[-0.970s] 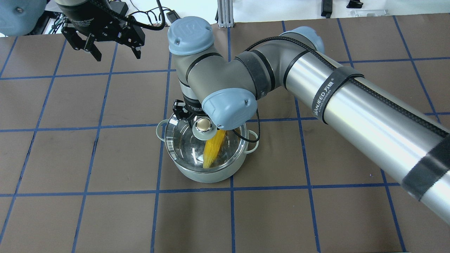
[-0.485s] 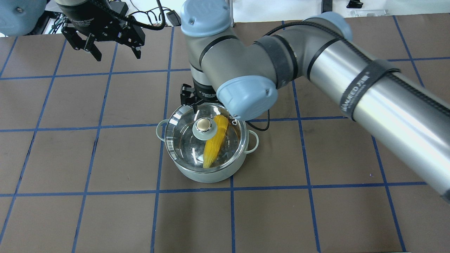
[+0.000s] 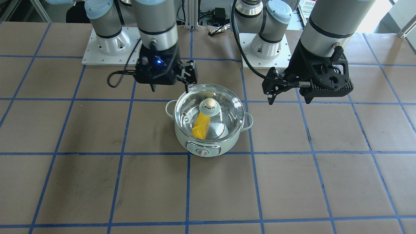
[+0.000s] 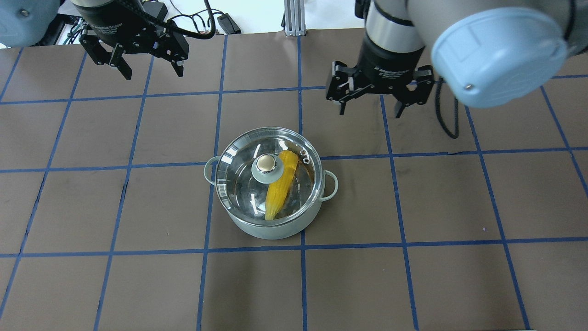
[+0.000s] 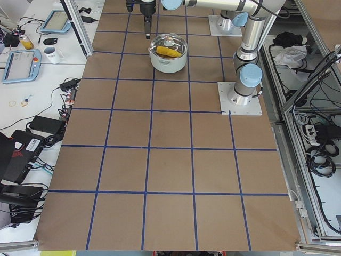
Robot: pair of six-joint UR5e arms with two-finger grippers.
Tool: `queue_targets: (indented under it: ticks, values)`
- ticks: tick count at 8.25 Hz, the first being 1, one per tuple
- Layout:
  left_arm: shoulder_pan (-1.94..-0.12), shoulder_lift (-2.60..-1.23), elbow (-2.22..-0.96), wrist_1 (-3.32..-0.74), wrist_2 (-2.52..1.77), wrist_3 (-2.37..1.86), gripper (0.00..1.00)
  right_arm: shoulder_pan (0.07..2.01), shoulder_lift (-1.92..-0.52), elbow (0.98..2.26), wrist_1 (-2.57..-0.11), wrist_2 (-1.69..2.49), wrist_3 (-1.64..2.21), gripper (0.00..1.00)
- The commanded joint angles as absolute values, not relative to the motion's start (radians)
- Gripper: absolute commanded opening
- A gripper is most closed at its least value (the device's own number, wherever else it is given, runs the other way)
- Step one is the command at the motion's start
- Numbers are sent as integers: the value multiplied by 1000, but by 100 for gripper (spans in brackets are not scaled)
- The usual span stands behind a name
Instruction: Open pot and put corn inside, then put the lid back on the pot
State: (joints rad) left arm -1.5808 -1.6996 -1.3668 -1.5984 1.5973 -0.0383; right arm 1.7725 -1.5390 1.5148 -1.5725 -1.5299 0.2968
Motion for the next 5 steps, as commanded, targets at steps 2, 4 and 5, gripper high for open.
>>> queue_targets:
  ticks: [2,4,5]
  values:
    - [-1582,-1700,-1367,-1598,1600,-40,100,1605,-1623,1517,-1470,-1545,153,100]
    - [-1582,-1700,-1367,-1598,1601,-38,100,1602,-1623,1517,-1451,-1562,152,100]
    - [-1582,-1700,-1367,-1598,1601,-38,100,1601,-1623,1517,-1451,-1560,153,100]
